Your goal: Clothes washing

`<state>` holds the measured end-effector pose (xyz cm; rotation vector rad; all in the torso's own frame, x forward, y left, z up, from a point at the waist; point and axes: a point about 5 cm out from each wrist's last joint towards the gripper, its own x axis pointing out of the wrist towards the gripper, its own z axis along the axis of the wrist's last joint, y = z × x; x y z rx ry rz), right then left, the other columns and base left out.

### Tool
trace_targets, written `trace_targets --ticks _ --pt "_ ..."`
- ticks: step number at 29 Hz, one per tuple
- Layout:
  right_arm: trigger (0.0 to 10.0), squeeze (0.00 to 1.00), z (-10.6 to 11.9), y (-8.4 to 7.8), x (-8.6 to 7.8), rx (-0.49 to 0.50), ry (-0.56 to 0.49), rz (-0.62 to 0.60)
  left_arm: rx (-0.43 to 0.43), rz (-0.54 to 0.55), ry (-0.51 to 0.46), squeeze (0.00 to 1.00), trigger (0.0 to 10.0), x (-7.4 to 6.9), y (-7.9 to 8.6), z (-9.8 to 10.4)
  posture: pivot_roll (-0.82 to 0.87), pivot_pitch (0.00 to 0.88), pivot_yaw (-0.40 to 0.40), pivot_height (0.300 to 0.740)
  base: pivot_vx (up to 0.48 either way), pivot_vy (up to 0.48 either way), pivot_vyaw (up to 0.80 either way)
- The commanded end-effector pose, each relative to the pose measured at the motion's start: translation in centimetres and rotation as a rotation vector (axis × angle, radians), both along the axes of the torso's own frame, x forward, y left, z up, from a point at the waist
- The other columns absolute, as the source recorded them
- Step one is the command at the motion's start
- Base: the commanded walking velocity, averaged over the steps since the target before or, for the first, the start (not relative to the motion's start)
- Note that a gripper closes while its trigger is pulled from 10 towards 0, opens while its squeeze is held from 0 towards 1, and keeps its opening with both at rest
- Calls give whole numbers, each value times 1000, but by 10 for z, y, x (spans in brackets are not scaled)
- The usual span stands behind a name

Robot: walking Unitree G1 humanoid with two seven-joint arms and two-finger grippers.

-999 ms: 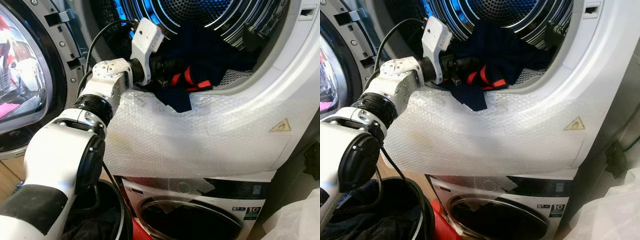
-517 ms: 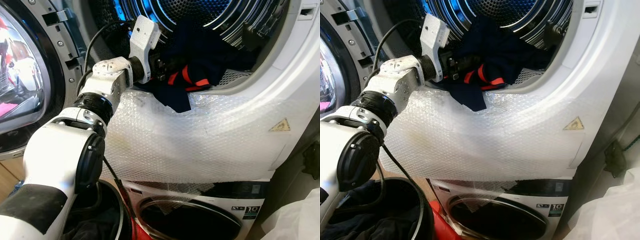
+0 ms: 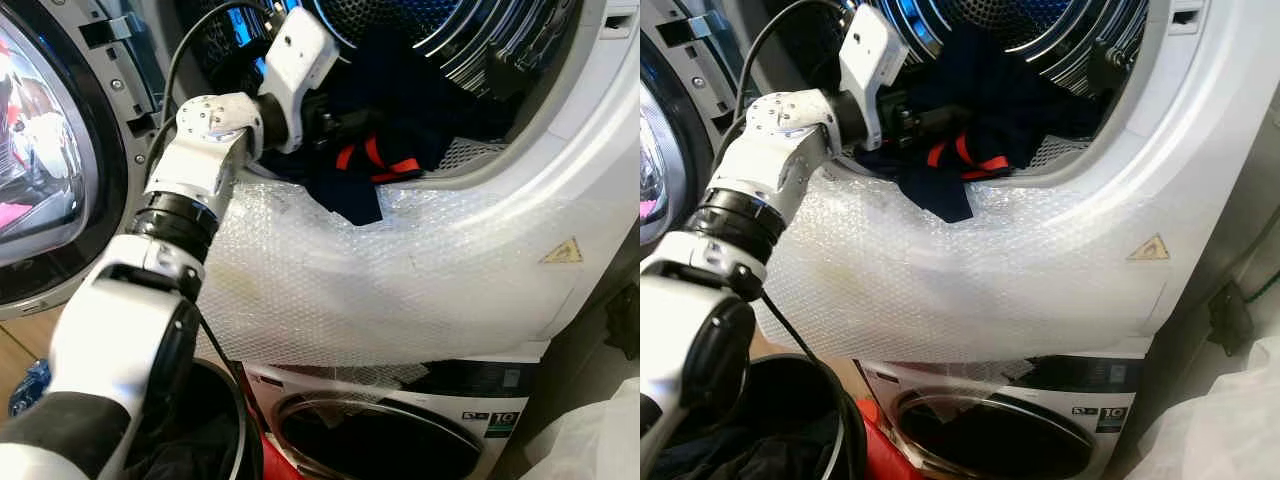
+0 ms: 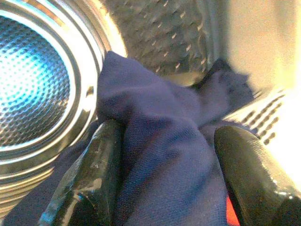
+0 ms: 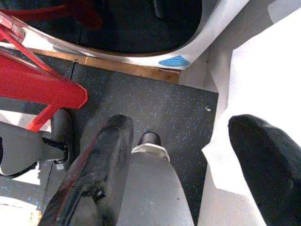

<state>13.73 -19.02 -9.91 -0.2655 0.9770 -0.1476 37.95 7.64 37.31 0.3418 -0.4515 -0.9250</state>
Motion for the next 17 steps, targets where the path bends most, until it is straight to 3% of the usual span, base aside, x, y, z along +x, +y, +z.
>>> trace_targets --ticks 1,5,8,13,14,17 --pt "10000 0 -6 10 -12 27 55 9 -2 -28 -13 1000 10000 -11 -4 2 -5 0 158 740 0 0 0" --pt "10000 0 -6 8 -12 25 57 9 -37 -19 -23 1000 10000 -22 -7 4 8 0 152 740 0 0 0" --pt "10000 0 -6 7 -12 22 59 11 -31 123 -87 1000 10000 -30 -2 5 16 0 147 740 0 0 0" --pt "10000 0 -5 7 -11 22 60 19 -84 261 -70 1000 10000 -35 8 -1 31 0 143 740 0 0 0" --pt "10000 0 -5 7 -9 25 59 26 -110 317 -21 0 10000 -35 14 -9 38 0 140 740 0 0 0" --pt "10000 0 -5 8 -8 27 55 34 -144 384 35 0 10000 -35 20 -17 39 0 141 740 0 0 0"
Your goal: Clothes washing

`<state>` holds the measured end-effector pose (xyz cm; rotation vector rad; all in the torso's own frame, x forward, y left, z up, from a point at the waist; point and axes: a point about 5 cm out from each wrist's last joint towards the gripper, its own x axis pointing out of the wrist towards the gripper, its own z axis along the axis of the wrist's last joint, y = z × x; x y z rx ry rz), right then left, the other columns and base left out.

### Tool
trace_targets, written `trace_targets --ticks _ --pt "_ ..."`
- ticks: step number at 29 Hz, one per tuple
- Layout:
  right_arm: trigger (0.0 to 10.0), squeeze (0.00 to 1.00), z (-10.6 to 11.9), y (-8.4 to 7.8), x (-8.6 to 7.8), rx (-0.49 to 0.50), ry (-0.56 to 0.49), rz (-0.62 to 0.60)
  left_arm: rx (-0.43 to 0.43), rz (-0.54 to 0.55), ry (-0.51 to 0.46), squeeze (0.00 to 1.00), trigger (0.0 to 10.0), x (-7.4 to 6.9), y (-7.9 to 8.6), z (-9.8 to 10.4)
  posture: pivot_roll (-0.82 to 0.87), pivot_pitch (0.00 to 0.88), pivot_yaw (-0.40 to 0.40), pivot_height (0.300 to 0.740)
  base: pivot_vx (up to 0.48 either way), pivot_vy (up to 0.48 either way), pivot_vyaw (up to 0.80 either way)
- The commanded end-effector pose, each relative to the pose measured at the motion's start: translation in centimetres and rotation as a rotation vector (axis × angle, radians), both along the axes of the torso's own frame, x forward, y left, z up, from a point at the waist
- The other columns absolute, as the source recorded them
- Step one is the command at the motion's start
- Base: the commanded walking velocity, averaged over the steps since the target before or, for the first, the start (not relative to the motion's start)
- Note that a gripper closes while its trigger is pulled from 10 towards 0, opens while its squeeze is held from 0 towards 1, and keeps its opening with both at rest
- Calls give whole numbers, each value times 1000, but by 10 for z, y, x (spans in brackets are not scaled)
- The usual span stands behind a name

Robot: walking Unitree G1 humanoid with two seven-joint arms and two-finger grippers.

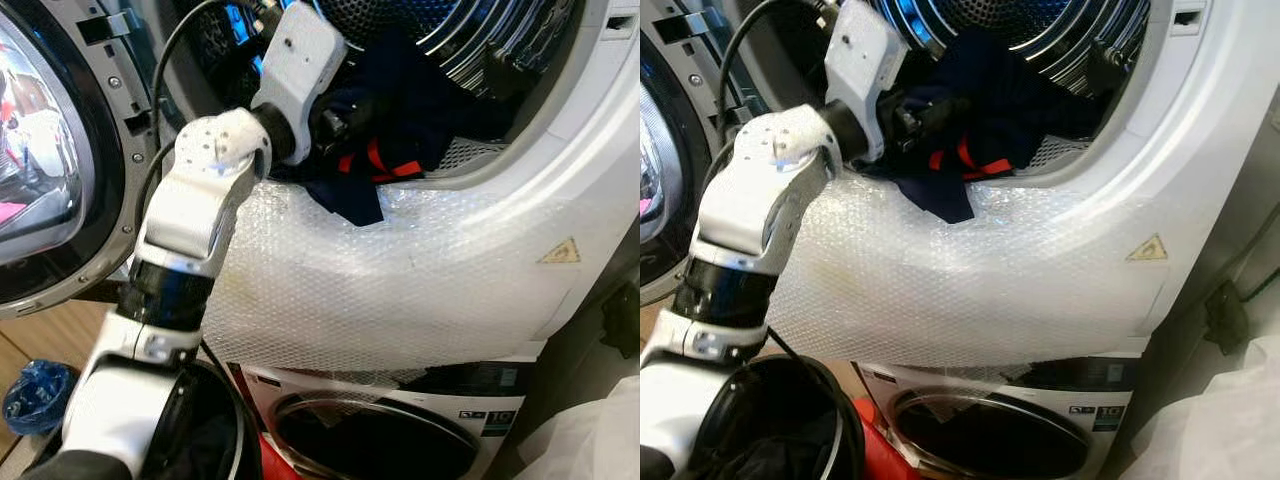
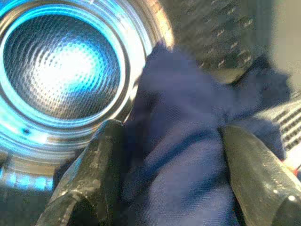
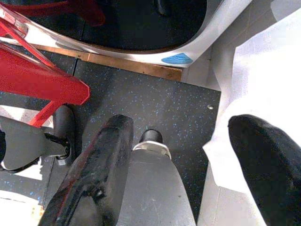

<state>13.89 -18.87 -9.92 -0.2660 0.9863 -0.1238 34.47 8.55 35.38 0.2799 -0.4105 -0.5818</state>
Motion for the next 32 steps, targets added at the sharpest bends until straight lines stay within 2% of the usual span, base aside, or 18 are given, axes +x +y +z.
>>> trace_targets --ticks 1,5,6,10,16,19,20,21,22,23,24,25,26,29,32 --pt "10000 0 -4 8 -8 17 44 22 -48 120 72 0 10000 0 16 -9 49 0 138 740 0 0 0" --pt "10000 0 -5 8 -8 19 46 31 -69 186 156 0 10000 -4 21 -26 48 0 138 740 0 0 0" --pt "10000 0 -5 8 -8 19 46 31 -69 186 156 0 10000 -4 21 -26 48 0 138 740 0 0 0" --pt "10000 0 -5 9 -10 21 53 42 -111 212 253 0 10000 -10 22 -38 53 0 139 740 0 0 0" --pt "10000 0 -5 10 -9 23 54 49 -123 199 378 0 10000 -2 21 -53 58 0 139 740 0 0 0" --pt "10000 0 -5 10 -8 25 53 49 -161 180 429 0 10000 5 21 -55 59 0 139 740 0 0 0" --pt "10000 0 -5 10 -8 25 52 50 -184 184 439 0 10000 13 22 -52 56 0 139 740 0 0 0" --pt "10000 0 -5 10 -7 25 50 50 -170 199 419 0 10000 25 22 -48 55 0 138 740 0 0 0" --pt "10000 0 -5 10 -7 25 50 50 -170 199 419 0 10000 25 22 -48 55 0 138 740 0 0 0" --pt "10000 0 -4 10 -7 25 49 51 -162 206 409 0 10000 36 22 -46 45 0 140 740 0 0 0" --pt "10000 0 -4 9 -7 25 49 50 -161 203 401 0 10000 40 21 -44 37 0 140 740 0 0 0" --pt "10000 0 -4 8 -8 23 49 42 -197 170 372 0 10000 50 16 -37 25 0 141 740 0 0 0" --pt "10000 0 -4 8 -8 23 49 42 -197 170 372 0 10000 50 16 -37 25 0 141 740 0 0 0" --pt "10000 0 -5 5 -12 18 50 33 -218 136 337 0 10000 64 6 -28 -1 0 145 740 0 0 0" --pt "10000 0 -6 3 -18 13 56 27 -224 127 303 0 10000 72 0 -22 -36 0 151 740 0 0 0"
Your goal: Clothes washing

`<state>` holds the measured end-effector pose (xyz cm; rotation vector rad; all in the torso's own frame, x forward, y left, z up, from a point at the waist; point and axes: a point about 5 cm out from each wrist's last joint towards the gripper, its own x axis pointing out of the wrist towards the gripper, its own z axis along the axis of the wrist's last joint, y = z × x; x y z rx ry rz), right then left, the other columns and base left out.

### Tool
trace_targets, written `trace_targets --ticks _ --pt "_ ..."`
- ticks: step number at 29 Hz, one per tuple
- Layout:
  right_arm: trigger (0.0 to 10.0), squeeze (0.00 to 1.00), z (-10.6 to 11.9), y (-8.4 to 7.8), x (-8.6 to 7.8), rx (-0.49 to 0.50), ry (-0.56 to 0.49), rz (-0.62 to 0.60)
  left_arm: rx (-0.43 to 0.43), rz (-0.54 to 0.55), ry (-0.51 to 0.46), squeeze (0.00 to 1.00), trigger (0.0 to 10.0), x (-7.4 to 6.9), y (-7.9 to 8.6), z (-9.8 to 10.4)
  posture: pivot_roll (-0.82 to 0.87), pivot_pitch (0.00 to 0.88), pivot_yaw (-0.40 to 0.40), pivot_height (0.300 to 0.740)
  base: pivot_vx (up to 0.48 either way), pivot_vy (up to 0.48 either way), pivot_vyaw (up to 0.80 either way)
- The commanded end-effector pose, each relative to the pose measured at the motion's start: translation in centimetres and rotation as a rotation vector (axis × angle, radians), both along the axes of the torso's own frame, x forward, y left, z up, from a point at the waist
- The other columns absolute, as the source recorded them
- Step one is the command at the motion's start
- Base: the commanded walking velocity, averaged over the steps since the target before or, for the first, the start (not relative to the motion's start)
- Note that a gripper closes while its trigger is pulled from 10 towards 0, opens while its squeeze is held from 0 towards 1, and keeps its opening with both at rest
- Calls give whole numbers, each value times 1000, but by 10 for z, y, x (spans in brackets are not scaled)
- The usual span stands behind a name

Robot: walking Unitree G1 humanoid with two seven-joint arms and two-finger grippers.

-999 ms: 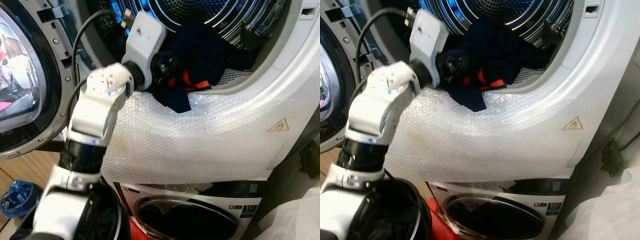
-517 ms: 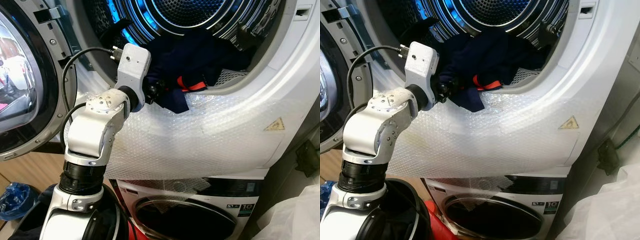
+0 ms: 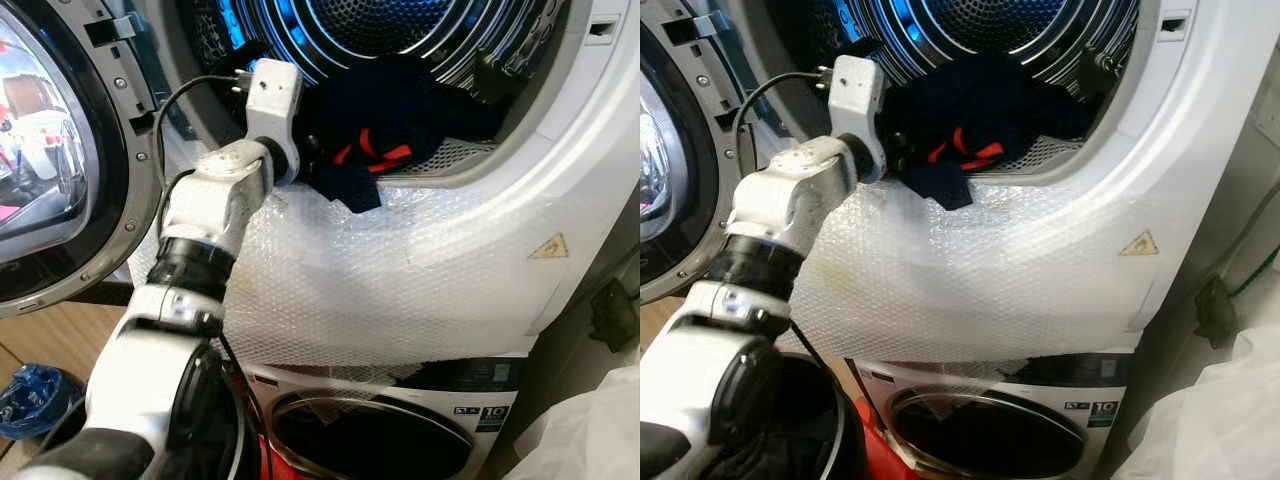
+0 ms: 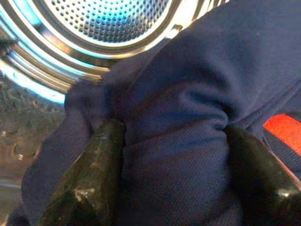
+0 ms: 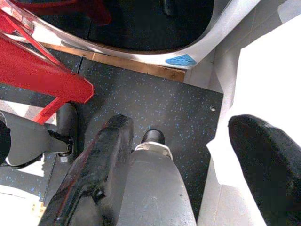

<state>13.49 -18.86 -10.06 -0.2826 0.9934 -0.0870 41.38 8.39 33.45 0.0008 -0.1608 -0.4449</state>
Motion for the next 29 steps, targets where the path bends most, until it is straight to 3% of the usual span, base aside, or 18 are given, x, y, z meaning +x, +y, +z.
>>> trace_targets --ticks 1,3,5,8,11,15,18,24,25,29 --pt "10000 0 -5 2 -16 8 46 -12 -6 -2 -10 0 10000 4 0 -1 -40 0 151 740 0 0 0" --pt "10000 0 -7 -1 -23 3 56 -17 -44 -36 -30 0 10000 5 -6 6 -75 12 158 740 0 0 0" --pt "10000 0 -9 -3 -32 -3 68 -23 -139 -78 -24 0 10000 5 -13 14 -89 20 160 740 0 0 0" --pt "10000 0 -9 -3 -33 -4 69 -24 -108 -79 -54 0 10000 4 -15 17 -104 31 162 740 0 0 0" --pt "10000 0 -10 -5 -40 -10 77 -24 -151 -115 -115 0 10000 1 -22 38 -127 50 163 740 0 0 0" --pt "10000 0 -9 -6 -38 -22 70 -18 -115 -79 -177 0 10000 -1 -21 51 -125 54 163 740 0 0 0" --pt "10000 0 -9 -6 -35 -25 61 -21 -41 -104 -226 0 10000 -4 -25 58 -117 50 163 740 0 0 0" --pt "10000 0 -7 -1 -28 -19 48 -16 101 -314 -326 0 10000 -15 -33 69 -87 43 157 740 0 0 0" --pt "10000 0 -7 1 -25 -14 44 -10 175 -372 -357 0 10000 -18 -32 72 -74 39 157 740 0 0 0" --pt "10000 0 -7 4 -22 -9 40 -10 266 -407 -376 0 10000 -20 -26 74 -67 29 159 740 0 0 0"
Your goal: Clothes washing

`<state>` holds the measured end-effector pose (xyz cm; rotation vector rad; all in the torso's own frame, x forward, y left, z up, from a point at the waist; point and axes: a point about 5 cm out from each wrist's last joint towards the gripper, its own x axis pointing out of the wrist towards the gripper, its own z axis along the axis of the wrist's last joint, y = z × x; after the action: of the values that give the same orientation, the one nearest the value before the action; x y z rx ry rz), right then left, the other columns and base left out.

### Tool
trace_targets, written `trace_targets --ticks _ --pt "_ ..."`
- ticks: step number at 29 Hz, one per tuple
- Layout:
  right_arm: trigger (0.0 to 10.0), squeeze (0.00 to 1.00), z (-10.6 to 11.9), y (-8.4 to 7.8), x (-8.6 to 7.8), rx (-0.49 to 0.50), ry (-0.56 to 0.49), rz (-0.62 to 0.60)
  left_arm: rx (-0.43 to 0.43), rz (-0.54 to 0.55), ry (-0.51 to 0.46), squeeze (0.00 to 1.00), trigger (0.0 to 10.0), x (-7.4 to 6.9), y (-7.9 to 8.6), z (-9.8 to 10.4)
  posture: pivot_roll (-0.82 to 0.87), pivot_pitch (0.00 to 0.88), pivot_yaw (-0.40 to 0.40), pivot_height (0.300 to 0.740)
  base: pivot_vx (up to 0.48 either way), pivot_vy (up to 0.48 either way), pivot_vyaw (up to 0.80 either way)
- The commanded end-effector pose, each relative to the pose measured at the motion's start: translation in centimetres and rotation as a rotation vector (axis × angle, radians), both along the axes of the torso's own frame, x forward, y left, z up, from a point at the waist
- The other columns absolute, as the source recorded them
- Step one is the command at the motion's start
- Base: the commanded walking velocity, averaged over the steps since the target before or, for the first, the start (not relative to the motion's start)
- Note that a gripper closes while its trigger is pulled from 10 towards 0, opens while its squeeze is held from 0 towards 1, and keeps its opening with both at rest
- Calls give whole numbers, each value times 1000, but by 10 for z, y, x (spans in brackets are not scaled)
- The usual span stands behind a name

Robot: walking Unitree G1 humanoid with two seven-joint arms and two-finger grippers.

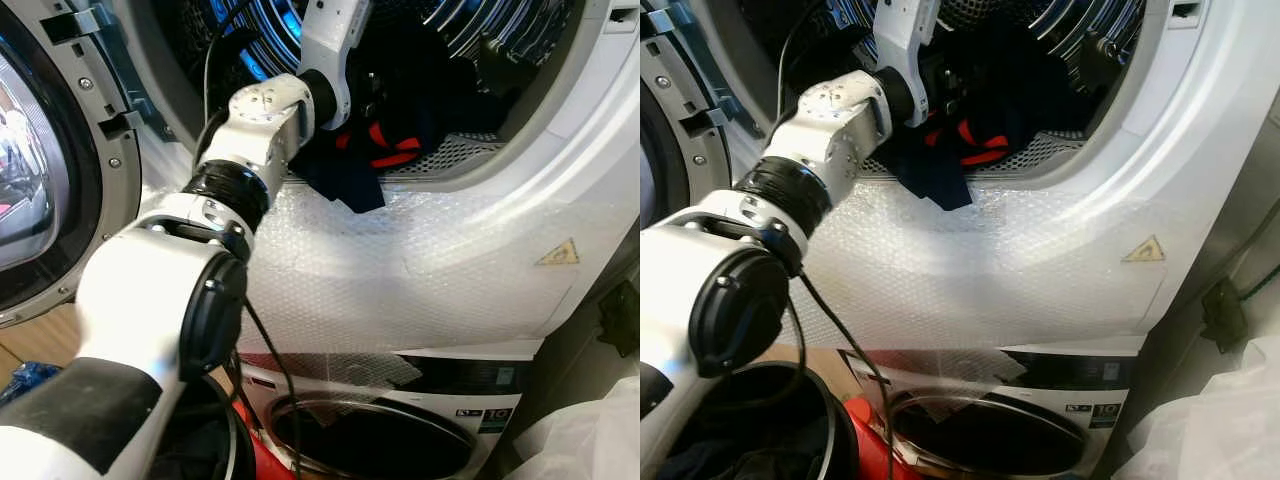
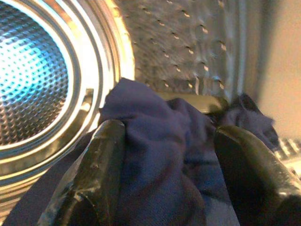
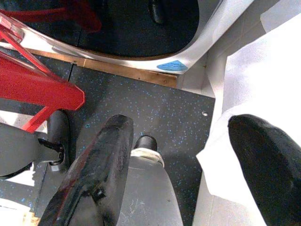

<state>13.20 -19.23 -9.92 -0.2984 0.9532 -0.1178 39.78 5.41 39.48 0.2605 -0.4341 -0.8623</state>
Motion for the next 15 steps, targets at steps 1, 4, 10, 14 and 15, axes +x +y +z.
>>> trace_targets --ticks 1,4,10,14,15 --pt "10000 0 -8 9 -18 21 80 1 81 17 -71 0 10000 -4 9 14 -55 23 160 740 0 0 0" --pt "10000 0 -8 11 -16 25 79 1 211 55 -108 631 10000 -4 25 19 -33 7 161 740 0 0 0" --pt "10000 0 -8 12 -14 30 87 7 361 76 -163 1000 10000 -7 39 19 0 0 159 740 0 0 0" --pt "10000 0 -5 17 -1 38 69 20 452 -13 -253 1000 10000 -23 51 29 24 0 160 740 0 0 0" --pt "10000 0 -5 17 -1 38 69 20 452 -13 -253 1000 10000 -23 51 29 24 0 160 740 0 0 0"
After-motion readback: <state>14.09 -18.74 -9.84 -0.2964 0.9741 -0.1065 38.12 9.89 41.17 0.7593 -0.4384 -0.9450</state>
